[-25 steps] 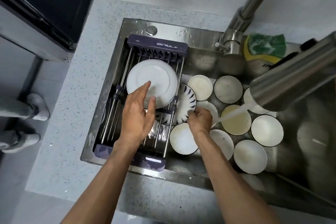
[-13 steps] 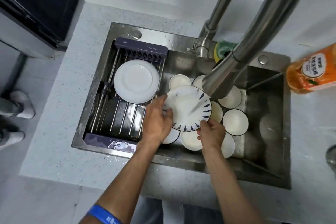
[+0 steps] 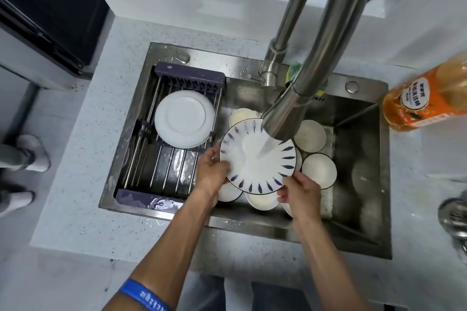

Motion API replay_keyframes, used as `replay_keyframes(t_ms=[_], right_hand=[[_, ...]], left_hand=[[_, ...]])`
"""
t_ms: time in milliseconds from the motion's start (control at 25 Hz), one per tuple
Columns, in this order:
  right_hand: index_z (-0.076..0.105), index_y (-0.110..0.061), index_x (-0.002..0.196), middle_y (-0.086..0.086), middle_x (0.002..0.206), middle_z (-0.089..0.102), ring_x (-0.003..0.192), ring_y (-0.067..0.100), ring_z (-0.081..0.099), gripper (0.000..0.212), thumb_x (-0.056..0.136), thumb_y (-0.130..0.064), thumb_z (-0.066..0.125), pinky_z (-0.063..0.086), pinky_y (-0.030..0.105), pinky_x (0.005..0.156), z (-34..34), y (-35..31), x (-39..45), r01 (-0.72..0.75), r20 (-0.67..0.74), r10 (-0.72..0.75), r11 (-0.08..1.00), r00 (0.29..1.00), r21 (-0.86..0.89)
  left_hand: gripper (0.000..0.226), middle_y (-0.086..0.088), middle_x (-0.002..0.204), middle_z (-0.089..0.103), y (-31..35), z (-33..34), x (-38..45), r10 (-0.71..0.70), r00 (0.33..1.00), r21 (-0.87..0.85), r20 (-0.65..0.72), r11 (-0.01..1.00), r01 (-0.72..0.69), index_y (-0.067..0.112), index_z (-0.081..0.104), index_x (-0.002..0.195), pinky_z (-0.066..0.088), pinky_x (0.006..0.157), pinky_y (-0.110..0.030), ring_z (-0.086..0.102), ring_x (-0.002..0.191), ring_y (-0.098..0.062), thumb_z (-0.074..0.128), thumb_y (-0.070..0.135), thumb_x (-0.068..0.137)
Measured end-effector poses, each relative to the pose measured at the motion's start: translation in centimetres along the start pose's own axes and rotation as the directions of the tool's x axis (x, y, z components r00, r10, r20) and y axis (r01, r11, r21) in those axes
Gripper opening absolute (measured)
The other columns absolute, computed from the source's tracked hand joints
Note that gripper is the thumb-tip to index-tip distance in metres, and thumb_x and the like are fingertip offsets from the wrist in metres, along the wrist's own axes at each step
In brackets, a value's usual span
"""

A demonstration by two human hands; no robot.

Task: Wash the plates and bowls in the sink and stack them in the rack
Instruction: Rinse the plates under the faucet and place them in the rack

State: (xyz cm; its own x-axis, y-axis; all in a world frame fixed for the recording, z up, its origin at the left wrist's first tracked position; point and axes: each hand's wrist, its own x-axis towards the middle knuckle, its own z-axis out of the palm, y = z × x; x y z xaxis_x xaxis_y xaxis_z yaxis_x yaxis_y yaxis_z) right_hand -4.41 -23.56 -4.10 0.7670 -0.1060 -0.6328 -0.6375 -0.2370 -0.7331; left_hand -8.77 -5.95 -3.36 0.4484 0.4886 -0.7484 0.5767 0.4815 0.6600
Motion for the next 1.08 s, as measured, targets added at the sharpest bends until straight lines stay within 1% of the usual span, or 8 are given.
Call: replay_keyframes(t_ms=[120,280,400,520,640,760,840,1080], right_hand=[[0.071,-0.012,0.099,0.006,0.079,0.068,0.063,0.018,0.063,0.018,0.09,-0.001,0.059,0.056,0.031,0.054,1.8,1.0,1.3,-0.22,0.179,0.192,0.964,0.965,0.152],[0.066,-0.023,0.106,0.004,0.082,0.069,0.068,0.019,0.067,0.03,0.092,0.001,0.055,0.057,0.033,0.057,3.0,-0.6,3.1,-0.221,0.221,0.159,0.931,0.962,0.291],[0.064,-0.012,0.112,0.009,0.069,0.051,0.056,0.021,0.049,0.024,0.093,-0.001,0.054,0.047,0.025,0.045,2.8,-1.0,4.4,-0.2,0.222,0.153,0.958,0.963,0.207],[0.07,-0.015,0.105,0.004,0.078,0.06,0.063,0.017,0.052,0.017,0.092,-0.013,0.059,0.04,0.023,0.051,3.2,-1.4,4.5,-0.147,0.25,0.144,0.989,0.957,-0.009],[0.071,-0.027,0.081,-0.002,0.08,0.071,0.072,0.02,0.063,0.017,0.086,-0.014,0.06,0.046,0.022,0.053,2.2,-2.3,4.4,-0.064,0.188,0.104,0.976,0.977,-0.206],[0.07,-0.012,0.072,0.007,0.062,0.069,0.062,0.026,0.067,0.017,0.072,-0.016,0.053,0.057,0.046,0.064,-0.3,-4.4,3.8,0.082,0.145,-0.019,0.892,0.989,-0.444],[0.064,-0.006,0.063,0.004,0.052,0.066,0.058,0.024,0.068,0.02,0.075,-0.019,0.053,0.055,0.043,0.065,-1.4,-6.0,2.9,0.141,0.131,-0.078,0.796,0.988,-0.589],[0.056,-0.011,0.075,0.003,0.068,0.059,0.065,0.026,0.054,0.016,0.086,-0.023,0.052,0.035,0.031,0.055,-1.9,-7.6,-1.4,0.297,0.066,-0.436,0.486,0.897,-0.822]], left_hand=[[0.043,-0.005,0.099,0.069,0.4,-1.7,0.1,0.214,0.977,0.074,-0.007,0.974,-0.213,0.025,0.058,0.104,0.052,0.061,-0.022,0.064,0.078,-0.012,0.052,-0.013,0.085],[0.039,-0.01,0.102,0.066,0.5,-1.2,0.1,0.343,0.936,0.1,-0.079,0.937,-0.335,0.019,0.055,0.108,0.052,0.07,-0.018,0.062,0.084,-0.013,0.058,-0.012,0.084],[0.04,-0.013,0.104,0.065,0.3,-0.2,-0.6,0.41,0.906,0.092,-0.102,0.911,-0.401,0.018,0.054,0.109,0.052,0.076,-0.02,0.06,0.087,-0.014,0.056,-0.014,0.084],[0.042,-0.004,0.102,0.064,0.4,0.3,-1.7,0.478,0.873,0.125,-0.093,0.876,-0.466,0.024,0.052,0.106,0.051,0.076,-0.017,0.061,0.087,-0.012,0.054,-0.012,0.086],[0.038,-0.005,0.1,0.067,0.6,0.2,-1.1,0.309,0.941,0.085,-0.141,0.95,-0.3,0.021,0.057,0.107,0.056,0.071,-0.028,0.063,0.082,-0.016,0.056,-0.01,0.085],[0.023,-0.011,0.086,0.067,0.4,-0.1,0.0,-0.059,0.996,-0.088,-0.065,0.995,0.053,0.01,0.063,0.095,0.06,0.054,-0.033,0.064,0.068,-0.021,0.056,-0.01,0.085],[0.019,-0.015,0.082,0.065,-0.3,-0.3,0.4,-0.217,0.976,-0.09,0.031,0.972,0.219,0.0,0.062,0.093,0.058,0.046,-0.031,0.064,0.061,-0.023,0.052,-0.014,0.083],[0.012,-0.013,0.085,0.07,-3.1,2.3,1.1,-0.271,0.953,-0.039,0.139,0.96,0.279,0.003,0.066,0.101,0.051,0.049,-0.025,0.062,0.056,-0.015,0.057,0.001,0.095]])
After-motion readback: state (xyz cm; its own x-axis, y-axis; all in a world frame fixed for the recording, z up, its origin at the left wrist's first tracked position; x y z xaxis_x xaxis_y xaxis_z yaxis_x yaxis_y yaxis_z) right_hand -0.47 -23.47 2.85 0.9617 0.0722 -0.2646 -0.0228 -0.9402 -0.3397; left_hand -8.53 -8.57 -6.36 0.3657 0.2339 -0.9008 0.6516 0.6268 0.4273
